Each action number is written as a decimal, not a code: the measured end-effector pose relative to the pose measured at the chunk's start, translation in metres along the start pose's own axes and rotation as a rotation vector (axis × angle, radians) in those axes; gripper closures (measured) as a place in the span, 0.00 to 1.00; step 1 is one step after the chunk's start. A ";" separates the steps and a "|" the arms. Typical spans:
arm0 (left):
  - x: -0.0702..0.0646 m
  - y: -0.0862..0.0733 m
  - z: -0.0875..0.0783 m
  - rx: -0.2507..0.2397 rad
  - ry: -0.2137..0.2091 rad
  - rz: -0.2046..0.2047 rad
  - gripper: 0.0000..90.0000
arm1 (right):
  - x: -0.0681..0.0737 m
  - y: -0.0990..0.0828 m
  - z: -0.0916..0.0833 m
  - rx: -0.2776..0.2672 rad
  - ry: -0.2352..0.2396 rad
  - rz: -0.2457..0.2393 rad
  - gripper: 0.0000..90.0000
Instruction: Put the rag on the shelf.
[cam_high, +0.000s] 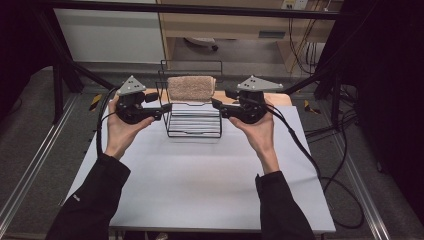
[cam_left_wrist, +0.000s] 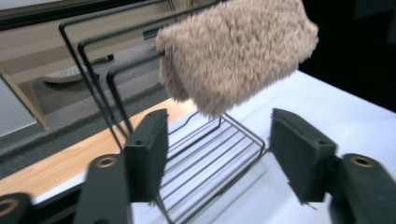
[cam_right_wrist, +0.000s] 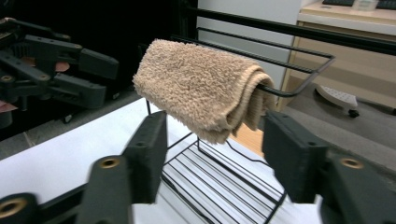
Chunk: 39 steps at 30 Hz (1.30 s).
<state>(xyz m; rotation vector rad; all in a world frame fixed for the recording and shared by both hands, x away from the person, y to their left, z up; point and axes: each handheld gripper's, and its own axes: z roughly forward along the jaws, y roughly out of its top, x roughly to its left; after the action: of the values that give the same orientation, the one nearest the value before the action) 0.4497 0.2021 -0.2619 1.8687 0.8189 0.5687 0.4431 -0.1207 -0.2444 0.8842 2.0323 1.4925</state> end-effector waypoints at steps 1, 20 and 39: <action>0.000 -0.002 -0.002 0.004 0.001 0.002 0.37 | 0.000 0.000 -0.003 0.000 -0.002 0.003 0.41; -0.007 -0.079 -0.026 0.090 -0.001 -0.054 0.09 | -0.020 -0.055 -0.042 0.069 -0.009 0.112 0.07; -0.011 -0.155 -0.032 0.141 -0.011 -0.086 0.09 | -0.028 -0.140 -0.064 0.158 0.031 0.130 0.01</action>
<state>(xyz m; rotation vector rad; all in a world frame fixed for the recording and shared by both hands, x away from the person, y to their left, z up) 0.3751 0.2583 -0.3907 1.9521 0.9488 0.4567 0.3868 -0.2109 -0.3591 1.0806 2.1760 1.4342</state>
